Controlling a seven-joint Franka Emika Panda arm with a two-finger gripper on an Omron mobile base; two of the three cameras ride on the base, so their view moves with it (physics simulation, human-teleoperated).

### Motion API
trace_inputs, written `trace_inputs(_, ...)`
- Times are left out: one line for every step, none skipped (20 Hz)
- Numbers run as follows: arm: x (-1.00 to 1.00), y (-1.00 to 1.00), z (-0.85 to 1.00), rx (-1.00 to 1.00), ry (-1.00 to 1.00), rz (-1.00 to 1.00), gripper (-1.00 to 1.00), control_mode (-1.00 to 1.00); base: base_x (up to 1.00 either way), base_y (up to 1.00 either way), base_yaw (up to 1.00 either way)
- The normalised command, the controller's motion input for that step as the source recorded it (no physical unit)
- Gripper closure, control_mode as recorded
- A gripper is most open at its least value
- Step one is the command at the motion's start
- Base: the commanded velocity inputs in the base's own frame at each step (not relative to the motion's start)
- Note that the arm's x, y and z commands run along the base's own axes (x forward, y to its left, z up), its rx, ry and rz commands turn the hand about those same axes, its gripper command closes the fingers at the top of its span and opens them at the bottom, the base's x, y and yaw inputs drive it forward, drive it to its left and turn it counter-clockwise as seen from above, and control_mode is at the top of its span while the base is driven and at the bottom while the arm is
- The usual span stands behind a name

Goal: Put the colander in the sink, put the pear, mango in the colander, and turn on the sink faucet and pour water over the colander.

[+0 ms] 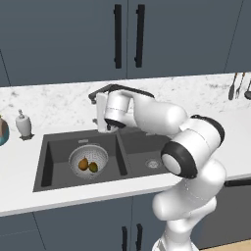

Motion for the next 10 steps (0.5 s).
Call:
trace_inputs(-0.78,-0.24,0.0,0.05,0.0,-0.05,-1.0,-1.0,0.0,0.0,0.0)
trace_inputs(-0.79,-0.25,0.0,0.05,0.0,-0.05,-1.0,-1.0,0.0,0.0,0.0)
trace_inputs(-0.78,-0.25,0.0,0.05,0.0,-0.05,-1.0,-1.0,0.0,0.0,0.0)
trace_inputs(-0.74,-0.25,0.05,0.06,0.0,-0.05,-1.0,-1.0,0.0,0.0,0.0)
trace_inputs(-0.68,-0.26,0.16,0.08,0.0,-0.05,-1.0,-1.0,0.0,0.0,0.0)
trace_inputs(-0.67,-0.29,0.32,0.09,0.0,-0.04,-1.0,-1.0,0.0,0.0,0.0)
trace_inputs(-0.62,-0.33,0.46,0.09,0.05,-0.02,-1.0,-1.0,0.0,0.0,0.0)
trace_inputs(-0.57,-0.34,0.56,0.09,0.11,0.0,-1.0,-1.0,0.0,0.0,0.0)
trace_inputs(-0.55,-0.36,0.68,0.08,0.19,0.0,-1.0,-1.0,0.0,0.0,0.0)
trace_inputs(-0.59,-0.41,0.72,0.09,0.21,0.0,-1.0,-1.0,0.0,0.0,0.0)
